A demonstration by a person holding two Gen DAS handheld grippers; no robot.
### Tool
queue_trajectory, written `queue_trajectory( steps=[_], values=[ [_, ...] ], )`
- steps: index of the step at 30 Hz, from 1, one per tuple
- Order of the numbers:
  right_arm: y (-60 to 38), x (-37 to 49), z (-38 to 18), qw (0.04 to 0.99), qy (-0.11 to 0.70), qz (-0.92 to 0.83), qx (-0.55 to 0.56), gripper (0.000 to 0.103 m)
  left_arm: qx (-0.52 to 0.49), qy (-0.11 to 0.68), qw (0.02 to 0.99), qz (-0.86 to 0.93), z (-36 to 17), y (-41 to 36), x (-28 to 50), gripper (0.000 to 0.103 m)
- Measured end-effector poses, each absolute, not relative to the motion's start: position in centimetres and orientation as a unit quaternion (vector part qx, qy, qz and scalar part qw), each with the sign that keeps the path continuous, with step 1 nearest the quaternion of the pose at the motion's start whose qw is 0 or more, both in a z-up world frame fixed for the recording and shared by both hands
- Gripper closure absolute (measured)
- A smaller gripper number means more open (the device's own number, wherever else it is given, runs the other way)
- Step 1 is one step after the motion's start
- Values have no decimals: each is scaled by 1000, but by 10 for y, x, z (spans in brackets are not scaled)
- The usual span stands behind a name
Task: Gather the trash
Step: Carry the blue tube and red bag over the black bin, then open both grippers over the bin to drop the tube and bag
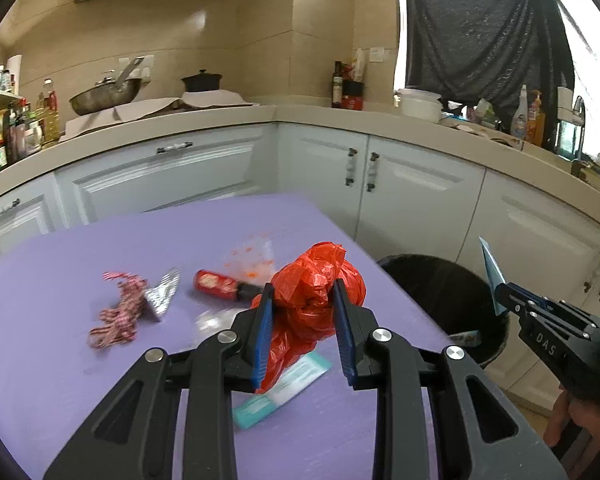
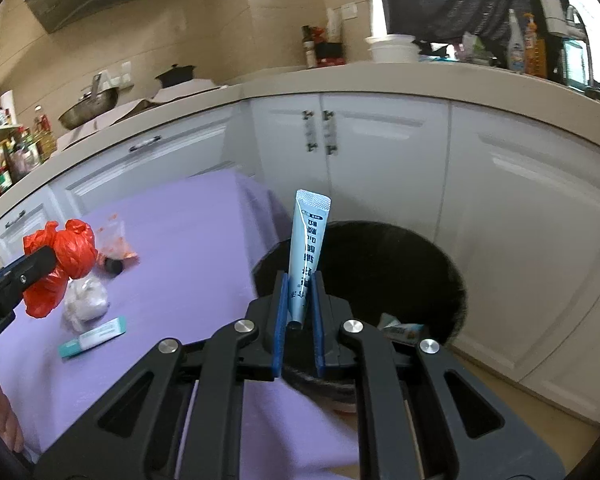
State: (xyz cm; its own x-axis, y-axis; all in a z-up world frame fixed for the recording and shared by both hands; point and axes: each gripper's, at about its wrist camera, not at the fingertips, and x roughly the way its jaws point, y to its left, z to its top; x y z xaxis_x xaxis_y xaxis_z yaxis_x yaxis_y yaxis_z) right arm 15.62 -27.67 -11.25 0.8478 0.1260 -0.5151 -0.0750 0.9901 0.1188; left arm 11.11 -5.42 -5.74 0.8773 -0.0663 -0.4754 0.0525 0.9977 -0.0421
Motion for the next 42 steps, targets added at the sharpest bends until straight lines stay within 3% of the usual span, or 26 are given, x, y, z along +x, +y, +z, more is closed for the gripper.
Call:
queue_trajectory(
  steps=[31,34,36,42],
  values=[
    [-357,205,-118,964,261,-13,44,88,20,273,955,-113,-78,-193,197,73],
    [-362,215,-125,961,270,-15,50,79,15,283,952,-112,-82,-195,204,68],
    [-363,217,-128,960,274,-19,53,79,14,286,952,-112,-81,-194,205,59],
    [-356,211,-130,959,277,-17,63,78,12,279,954,-108,-74,-179,195,50]
  ],
)
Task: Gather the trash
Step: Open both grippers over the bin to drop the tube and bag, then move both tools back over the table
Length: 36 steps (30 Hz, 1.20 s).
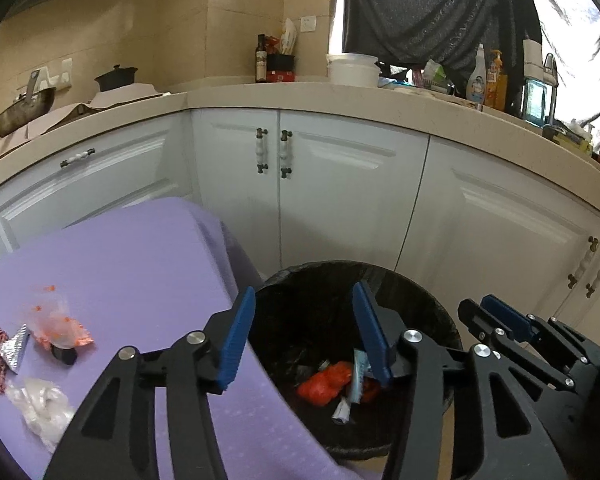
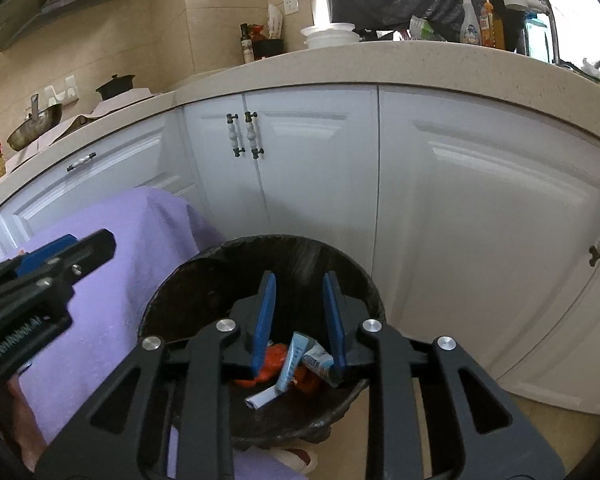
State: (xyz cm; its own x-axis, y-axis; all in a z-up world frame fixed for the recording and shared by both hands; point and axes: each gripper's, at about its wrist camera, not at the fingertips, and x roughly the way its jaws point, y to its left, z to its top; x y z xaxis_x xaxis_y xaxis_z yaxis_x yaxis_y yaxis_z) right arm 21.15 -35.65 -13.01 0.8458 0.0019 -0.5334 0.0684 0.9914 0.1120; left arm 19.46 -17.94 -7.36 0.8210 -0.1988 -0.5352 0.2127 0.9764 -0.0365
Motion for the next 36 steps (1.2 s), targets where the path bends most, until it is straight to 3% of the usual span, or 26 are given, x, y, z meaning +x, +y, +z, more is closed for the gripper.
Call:
queue_trajectory(
  steps=[16,21,36],
  values=[
    [-260,173,-123,954,286,68,55,77,-8,272,962,-19,-62,-62,130,46],
    [-211,159,-121,950,288,110,41,67,-21,275,961,24,-66,-15,108,46],
    [-82,125,-133,927,319,194,-36,59,-43,283,951,116,-89,85,58,46]
  ],
)
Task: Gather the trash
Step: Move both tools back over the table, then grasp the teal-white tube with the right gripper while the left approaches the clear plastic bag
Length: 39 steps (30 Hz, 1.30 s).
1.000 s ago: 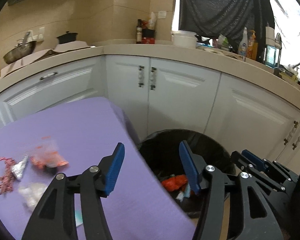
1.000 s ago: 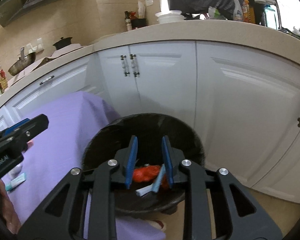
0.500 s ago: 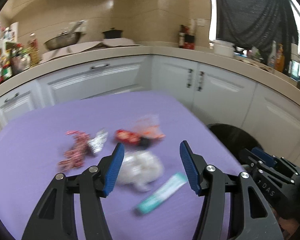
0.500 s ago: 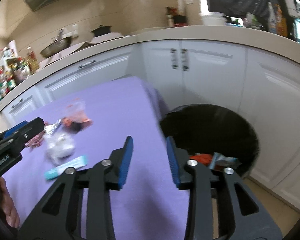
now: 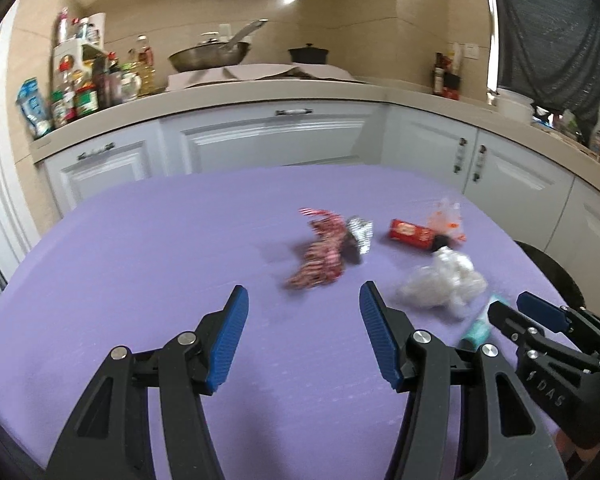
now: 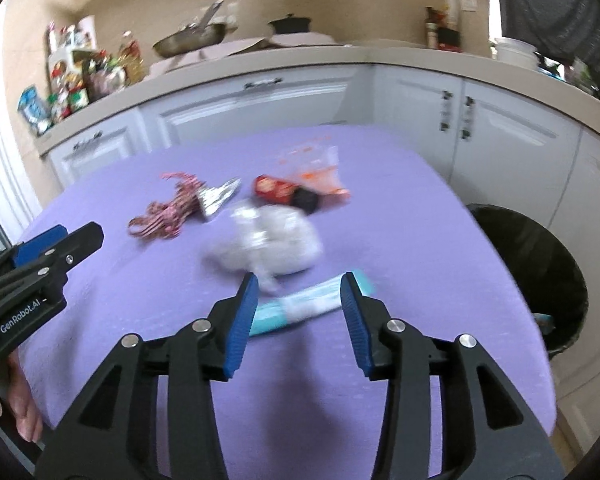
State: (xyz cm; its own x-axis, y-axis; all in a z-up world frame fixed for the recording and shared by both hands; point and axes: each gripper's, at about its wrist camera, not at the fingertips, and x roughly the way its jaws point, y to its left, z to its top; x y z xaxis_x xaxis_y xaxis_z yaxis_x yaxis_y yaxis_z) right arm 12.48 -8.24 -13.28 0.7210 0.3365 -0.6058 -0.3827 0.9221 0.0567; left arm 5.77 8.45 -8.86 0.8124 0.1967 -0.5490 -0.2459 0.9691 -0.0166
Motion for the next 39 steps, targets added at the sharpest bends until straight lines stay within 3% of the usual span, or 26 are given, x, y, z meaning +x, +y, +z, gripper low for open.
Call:
queue_trajectory(
  steps=[9,23,31,39],
  values=[
    [-53,128,-149,919,350,155,-94,57,-73,289,948,109,-97,106,52,46],
    [-105,136,-149,929,345,121,-51,57,-71,305,948,60,-104,80,59,46],
    [-107,138,-156,923,355,142,-43,90,-65,305,949,51,-103,64,66,43],
    [-133,138,-149,929,342,137,-18,92,-69,312,947,31,-102,38,82,39]
  ],
)
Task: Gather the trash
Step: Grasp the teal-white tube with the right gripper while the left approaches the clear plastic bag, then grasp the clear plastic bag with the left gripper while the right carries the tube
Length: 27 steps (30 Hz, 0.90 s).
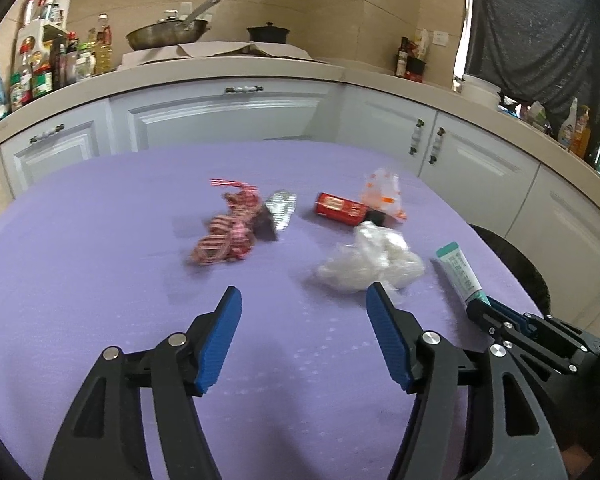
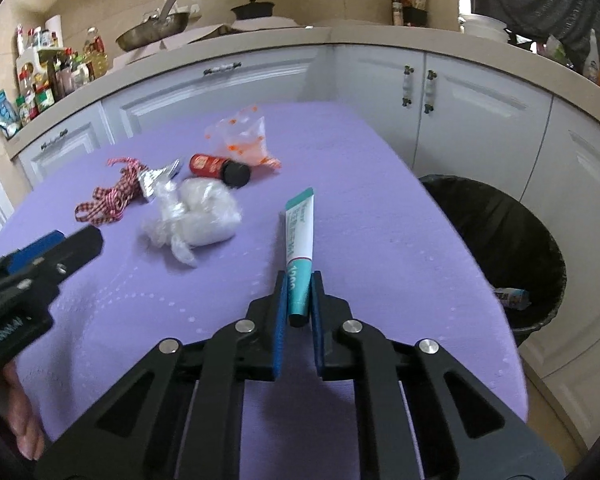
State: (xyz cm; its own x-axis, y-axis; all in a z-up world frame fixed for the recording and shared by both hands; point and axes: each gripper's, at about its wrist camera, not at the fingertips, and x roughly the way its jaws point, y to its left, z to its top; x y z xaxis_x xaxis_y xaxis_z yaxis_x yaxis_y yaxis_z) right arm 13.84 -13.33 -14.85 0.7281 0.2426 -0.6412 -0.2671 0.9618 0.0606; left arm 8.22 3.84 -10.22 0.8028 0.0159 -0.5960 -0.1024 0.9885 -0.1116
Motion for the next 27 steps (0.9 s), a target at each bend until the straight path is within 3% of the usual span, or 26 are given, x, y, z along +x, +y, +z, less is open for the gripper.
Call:
queue_trajectory(
  steps=[13,19,21,27],
  values=[
    [-190,149,-137,940,318,120,17,92,-51,324,944,32,-105,-13,127,28],
    [-208,157,-140,939,321,118,28,92,-73,371,925,39,-117,-13,151,28],
    [-212,158,-140,939,322,119,31,92,-74,373,924,44,-118,-13,151,39],
    [-218,159,-143,938,323,118,37,92,-62,366,928,42,-118,-19,144,49]
  ],
)
